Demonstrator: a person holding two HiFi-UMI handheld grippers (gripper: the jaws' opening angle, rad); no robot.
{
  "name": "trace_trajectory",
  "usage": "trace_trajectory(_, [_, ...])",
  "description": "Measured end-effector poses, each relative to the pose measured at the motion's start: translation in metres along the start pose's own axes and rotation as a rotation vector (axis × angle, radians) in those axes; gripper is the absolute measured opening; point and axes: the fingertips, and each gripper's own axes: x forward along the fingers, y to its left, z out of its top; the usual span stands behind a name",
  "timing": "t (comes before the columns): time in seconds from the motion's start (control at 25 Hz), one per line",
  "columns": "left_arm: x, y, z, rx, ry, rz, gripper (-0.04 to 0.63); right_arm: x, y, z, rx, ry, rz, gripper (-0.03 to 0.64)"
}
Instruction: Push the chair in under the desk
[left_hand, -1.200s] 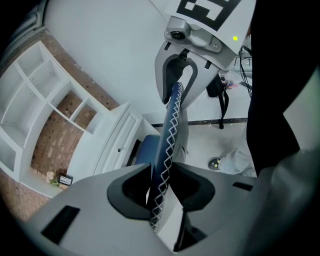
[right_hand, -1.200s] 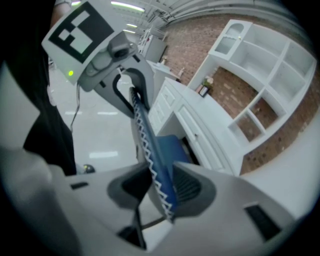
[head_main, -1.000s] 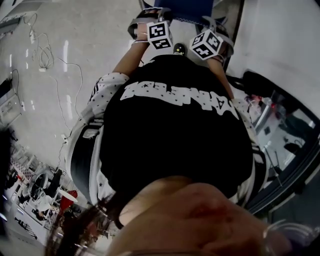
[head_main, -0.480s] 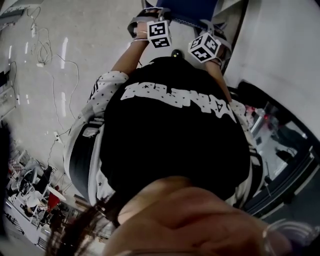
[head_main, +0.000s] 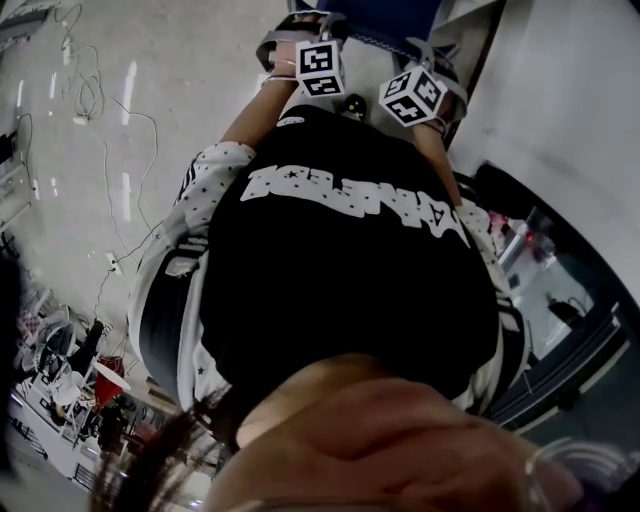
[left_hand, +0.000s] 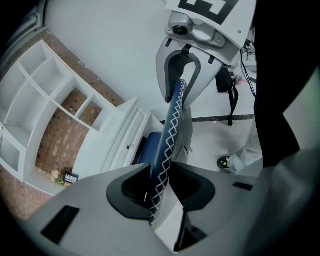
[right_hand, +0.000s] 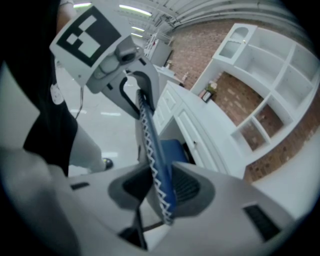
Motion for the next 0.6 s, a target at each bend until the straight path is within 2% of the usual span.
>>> trace_trajectory(0.36, [0.003, -0.002, 0.012, 0.021, -0.017, -0.036, 0.143, -0.002, -0.003, -0.009, 0.038, 0.031, 0.01, 0.133])
trace_trajectory(0.6, [0.009, 0.006, 0.002, 0.029, -0.028, -0.052, 0.143, 0.009, -0.007, -0.001, 0.07, 0.058, 0.005, 0.137])
